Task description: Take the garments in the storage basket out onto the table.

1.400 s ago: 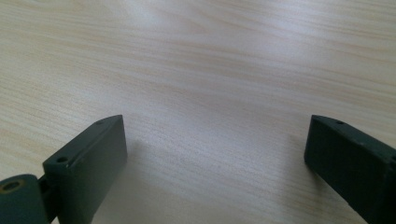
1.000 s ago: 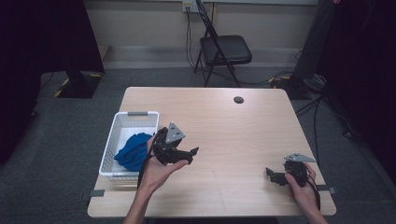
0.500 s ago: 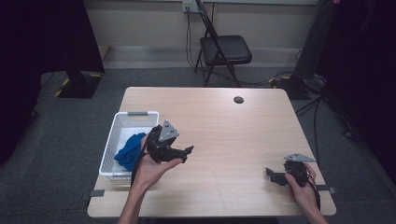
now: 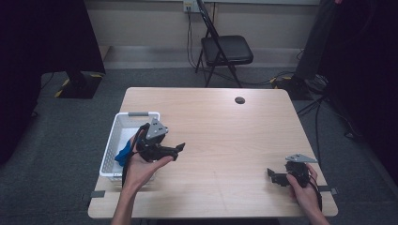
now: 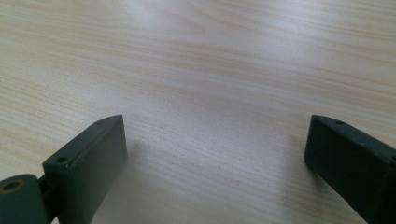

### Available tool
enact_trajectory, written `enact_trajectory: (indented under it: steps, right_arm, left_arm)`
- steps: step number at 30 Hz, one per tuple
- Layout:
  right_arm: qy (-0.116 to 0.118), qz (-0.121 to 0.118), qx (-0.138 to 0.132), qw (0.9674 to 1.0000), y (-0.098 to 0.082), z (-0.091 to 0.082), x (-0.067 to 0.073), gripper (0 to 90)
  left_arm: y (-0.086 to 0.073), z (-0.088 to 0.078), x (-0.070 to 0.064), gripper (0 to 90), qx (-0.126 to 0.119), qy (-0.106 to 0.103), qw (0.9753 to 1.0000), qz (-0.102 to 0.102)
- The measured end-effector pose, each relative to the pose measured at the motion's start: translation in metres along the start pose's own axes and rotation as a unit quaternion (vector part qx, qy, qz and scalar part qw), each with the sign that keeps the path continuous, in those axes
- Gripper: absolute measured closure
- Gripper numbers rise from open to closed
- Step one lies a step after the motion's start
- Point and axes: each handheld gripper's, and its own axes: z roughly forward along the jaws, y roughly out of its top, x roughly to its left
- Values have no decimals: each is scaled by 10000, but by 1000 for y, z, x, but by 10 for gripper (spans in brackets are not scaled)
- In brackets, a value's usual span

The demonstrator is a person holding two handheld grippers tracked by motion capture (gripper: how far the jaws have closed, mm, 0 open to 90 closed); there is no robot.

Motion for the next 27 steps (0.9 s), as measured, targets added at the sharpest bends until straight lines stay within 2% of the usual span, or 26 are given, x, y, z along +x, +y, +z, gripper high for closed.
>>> enact_trajectory:
  steps: [9,17,27]
  right_arm:
    - [-2,3,-1,10000,0,0,0,47]
    - [-4,11,2,10000,0,0,0,47]
    - [-4,13,2,10000,0,0,0,48]
  left_arm:
    - [-4,-10,12,157,75,108,9998,-117]
    - [-8,-22,25,157,-37,322,9994,-145]
    - [-18,-35,43,157,-102,534,9975,-451]
